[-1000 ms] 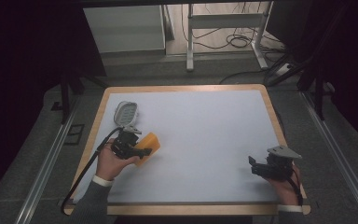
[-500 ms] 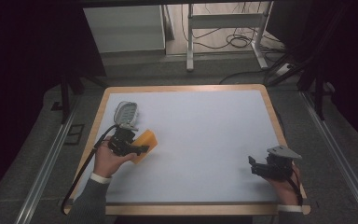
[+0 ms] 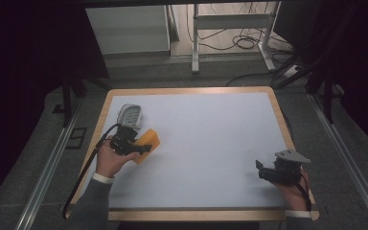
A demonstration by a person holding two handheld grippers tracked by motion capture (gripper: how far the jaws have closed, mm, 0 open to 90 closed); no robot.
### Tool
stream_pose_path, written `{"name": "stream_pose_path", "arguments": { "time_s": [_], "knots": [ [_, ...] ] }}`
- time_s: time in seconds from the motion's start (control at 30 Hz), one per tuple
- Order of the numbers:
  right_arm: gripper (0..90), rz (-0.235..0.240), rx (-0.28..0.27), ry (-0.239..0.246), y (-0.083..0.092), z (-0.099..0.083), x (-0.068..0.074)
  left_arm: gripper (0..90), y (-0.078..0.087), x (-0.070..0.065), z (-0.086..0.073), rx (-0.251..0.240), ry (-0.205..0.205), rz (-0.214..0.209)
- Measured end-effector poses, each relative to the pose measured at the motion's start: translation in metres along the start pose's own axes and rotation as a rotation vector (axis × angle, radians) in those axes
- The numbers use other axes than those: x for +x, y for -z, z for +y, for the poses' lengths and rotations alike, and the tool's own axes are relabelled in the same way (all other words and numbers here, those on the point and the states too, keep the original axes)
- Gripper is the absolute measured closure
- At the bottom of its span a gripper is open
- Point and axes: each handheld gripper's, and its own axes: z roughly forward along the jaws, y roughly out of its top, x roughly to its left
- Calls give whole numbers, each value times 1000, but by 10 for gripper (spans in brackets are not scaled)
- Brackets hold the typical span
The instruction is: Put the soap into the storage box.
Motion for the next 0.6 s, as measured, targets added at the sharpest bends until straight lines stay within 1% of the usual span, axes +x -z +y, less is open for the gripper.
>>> {"name": "stream_pose_path", "arguments": {
  "time_s": [0.27,0.47,0.6],
  "knots": [
    [86,-2,0,-2,0,0,-1,610,1,7,3,-3,15,-4],
    [86,0,0,3,0,0,0,610,4,11,7,-8,19,6],
    [86,-8,-3,-2,0,0,-1,610,4,12,11,-10,21,10]
  ]
}}
